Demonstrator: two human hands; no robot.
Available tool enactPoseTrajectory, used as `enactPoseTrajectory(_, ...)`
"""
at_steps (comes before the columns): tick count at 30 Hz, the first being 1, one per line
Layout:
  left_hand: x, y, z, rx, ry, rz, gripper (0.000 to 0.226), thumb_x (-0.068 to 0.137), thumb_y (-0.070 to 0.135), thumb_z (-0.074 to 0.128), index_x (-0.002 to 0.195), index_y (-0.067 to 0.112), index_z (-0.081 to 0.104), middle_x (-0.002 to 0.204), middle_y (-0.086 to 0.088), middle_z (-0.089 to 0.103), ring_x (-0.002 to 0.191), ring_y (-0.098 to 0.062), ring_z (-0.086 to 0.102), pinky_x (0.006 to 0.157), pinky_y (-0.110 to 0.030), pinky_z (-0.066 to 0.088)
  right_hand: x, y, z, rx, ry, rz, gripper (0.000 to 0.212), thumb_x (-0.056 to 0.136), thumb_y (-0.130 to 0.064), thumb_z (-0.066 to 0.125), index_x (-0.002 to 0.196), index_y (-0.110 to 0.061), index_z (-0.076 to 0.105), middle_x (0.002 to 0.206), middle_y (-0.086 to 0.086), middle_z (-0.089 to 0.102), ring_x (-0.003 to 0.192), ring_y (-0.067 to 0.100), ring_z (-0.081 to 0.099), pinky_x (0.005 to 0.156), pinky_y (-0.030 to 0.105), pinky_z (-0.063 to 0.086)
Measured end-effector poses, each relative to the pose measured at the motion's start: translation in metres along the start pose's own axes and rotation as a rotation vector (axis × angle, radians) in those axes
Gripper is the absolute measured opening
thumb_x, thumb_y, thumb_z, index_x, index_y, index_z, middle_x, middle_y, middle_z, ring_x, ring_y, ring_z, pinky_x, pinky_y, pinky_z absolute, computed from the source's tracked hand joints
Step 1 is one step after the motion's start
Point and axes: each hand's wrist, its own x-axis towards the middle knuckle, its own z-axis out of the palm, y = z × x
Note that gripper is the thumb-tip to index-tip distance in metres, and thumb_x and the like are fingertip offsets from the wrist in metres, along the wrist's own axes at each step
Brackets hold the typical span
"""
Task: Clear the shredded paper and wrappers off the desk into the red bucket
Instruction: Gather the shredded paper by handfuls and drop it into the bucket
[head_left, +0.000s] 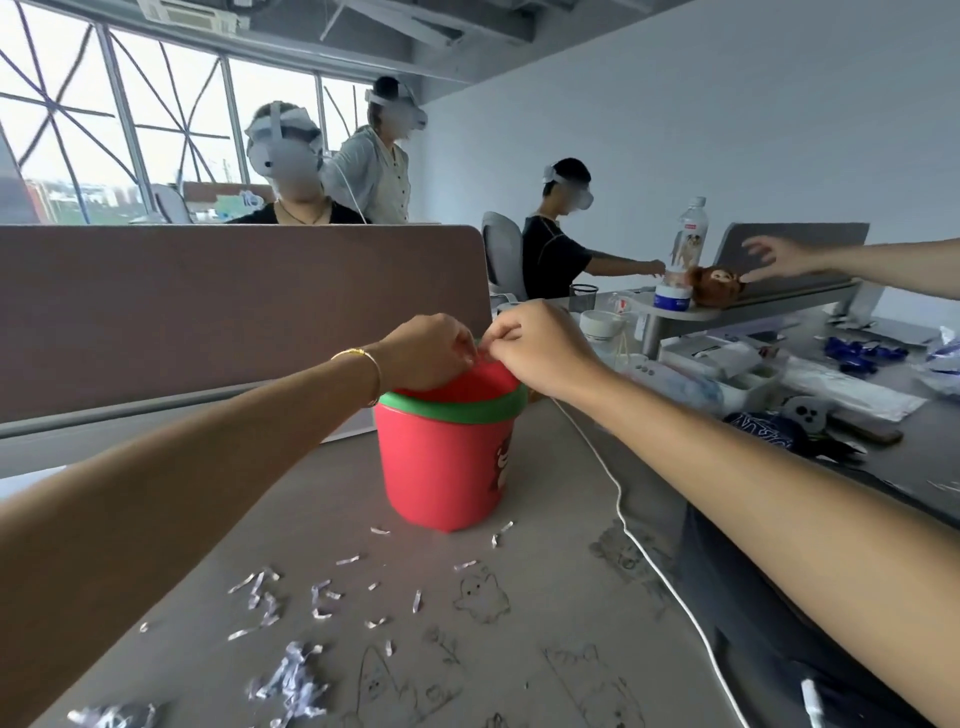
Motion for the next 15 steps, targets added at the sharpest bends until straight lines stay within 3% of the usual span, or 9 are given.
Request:
enactPoseTrajectory(3, -0.024, 0.007, -0.008, 0.096, 0.084, 0.014, 0.026, 0.091, 0.026, 0.05, 0.104, 0.029, 0.072, 0.109, -0.002, 0.07, 0.097, -0.025, 0.065, 0.084, -0.036, 0.055, -0.012, -0.003, -0.003, -0.018, 0.039, -0.045, 0.023, 0.077, -0.015, 0.059, 0.08, -0.025, 0.079, 0.08, -0.011, 0.076, 0.082, 0.01, 0.07, 0.078, 0.036, 0.059)
enactPoseTrajectory(7, -0.064, 0.011, -0.017, 0.162, 0.204, 0.056, 0.026, 0.086, 0.022, 0.054, 0.103, 0.031, 0.071, 0.115, 0.0, 0.067, 0.099, -0.027, 0.064, 0.084, -0.037, 0.054, -0.034, -0.01, -0.004, 0.014, 0.114, -0.1, 0.023, 0.079, -0.016, 0.06, 0.09, -0.026, 0.078, 0.095, -0.011, 0.077, 0.092, 0.013, 0.069, 0.08, 0.031, 0.055)
enactPoseTrajectory(11, -0.111, 0.01, -0.015, 0.102, 0.302, 0.072, 0.027, 0.08, 0.019, 0.058, 0.101, 0.03, 0.071, 0.11, 0.003, 0.066, 0.1, -0.022, 0.063, 0.087, -0.036, 0.052, -0.069, -0.025, -0.003, 0.036, 0.168, -0.171, 0.023, 0.079, -0.01, 0.064, 0.091, -0.022, 0.078, 0.086, -0.011, 0.071, 0.082, 0.011, 0.062, 0.071, 0.028, 0.046)
enactPoseTrajectory(15, -0.158, 0.007, 0.0, 0.113, 0.293, 0.059, 0.028, 0.081, 0.02, 0.061, 0.106, 0.028, 0.069, 0.11, 0.003, 0.068, 0.099, -0.02, 0.064, 0.085, -0.033, 0.051, -0.112, -0.036, 0.011, 0.076, 0.107, -0.227, 0.025, 0.075, -0.009, 0.06, 0.088, -0.021, 0.078, 0.09, -0.011, 0.075, 0.085, 0.011, 0.068, 0.08, 0.032, 0.054)
